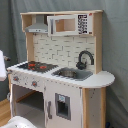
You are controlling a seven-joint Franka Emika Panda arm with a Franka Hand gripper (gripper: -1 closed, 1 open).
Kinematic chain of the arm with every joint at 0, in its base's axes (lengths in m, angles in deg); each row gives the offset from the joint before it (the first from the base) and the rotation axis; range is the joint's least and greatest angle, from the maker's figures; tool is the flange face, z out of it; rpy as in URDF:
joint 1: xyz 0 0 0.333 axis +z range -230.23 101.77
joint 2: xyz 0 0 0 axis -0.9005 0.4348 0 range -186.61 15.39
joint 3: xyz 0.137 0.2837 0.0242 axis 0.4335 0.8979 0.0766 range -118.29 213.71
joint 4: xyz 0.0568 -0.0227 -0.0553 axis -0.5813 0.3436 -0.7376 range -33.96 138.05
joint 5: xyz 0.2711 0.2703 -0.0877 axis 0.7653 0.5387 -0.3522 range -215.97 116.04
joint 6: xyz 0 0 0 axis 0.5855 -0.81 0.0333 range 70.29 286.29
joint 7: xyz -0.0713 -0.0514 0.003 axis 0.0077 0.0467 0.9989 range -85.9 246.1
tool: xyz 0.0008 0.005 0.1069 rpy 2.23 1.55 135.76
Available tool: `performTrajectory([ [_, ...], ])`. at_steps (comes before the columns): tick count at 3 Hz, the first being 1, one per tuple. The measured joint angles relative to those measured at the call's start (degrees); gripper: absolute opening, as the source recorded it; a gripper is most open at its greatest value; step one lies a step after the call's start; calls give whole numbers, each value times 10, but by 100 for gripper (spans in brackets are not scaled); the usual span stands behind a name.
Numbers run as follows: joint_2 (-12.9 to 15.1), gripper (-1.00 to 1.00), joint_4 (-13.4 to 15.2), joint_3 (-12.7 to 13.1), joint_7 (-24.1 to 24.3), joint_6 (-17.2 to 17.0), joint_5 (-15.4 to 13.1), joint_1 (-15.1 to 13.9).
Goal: Play with the kitchen
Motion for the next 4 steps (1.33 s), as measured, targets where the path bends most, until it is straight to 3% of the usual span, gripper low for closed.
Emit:
performTrajectory([
  [2,18,100,63,-18,-83,-13,64,26],
  [4,46,100,105,-15,-149,-30,162,43],
])
